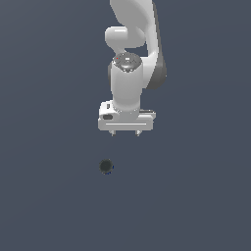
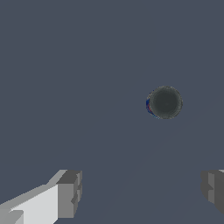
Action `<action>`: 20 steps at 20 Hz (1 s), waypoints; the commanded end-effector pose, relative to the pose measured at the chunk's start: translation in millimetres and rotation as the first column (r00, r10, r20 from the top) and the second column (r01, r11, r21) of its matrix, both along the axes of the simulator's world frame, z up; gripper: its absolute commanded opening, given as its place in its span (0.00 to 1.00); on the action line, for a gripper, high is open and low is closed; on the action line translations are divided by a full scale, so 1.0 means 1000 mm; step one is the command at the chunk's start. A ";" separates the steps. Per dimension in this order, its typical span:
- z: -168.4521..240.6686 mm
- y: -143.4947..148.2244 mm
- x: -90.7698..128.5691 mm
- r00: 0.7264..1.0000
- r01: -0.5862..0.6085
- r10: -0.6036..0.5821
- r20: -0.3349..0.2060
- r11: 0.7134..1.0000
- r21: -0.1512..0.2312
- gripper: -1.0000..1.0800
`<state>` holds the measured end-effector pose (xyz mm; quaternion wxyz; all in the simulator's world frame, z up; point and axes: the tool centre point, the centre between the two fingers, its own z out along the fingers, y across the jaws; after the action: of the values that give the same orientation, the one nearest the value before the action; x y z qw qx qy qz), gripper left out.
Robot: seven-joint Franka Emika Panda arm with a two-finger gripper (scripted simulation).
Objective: Pick up the object and move it to a goal position.
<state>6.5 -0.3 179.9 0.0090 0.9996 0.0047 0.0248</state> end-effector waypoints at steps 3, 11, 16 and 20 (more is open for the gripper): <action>0.001 0.000 0.000 1.000 -0.002 0.002 0.000 1.000 0.000 0.96; 0.009 0.003 -0.003 1.000 -0.019 0.019 -0.003 1.000 0.000 0.96; 0.007 0.001 -0.001 1.000 -0.027 0.027 -0.004 1.000 0.000 0.96; 0.001 -0.003 0.005 0.999 -0.053 0.053 -0.008 0.999 -0.002 0.96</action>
<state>9.2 -1.5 183.7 0.0093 0.9994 0.0265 0.0221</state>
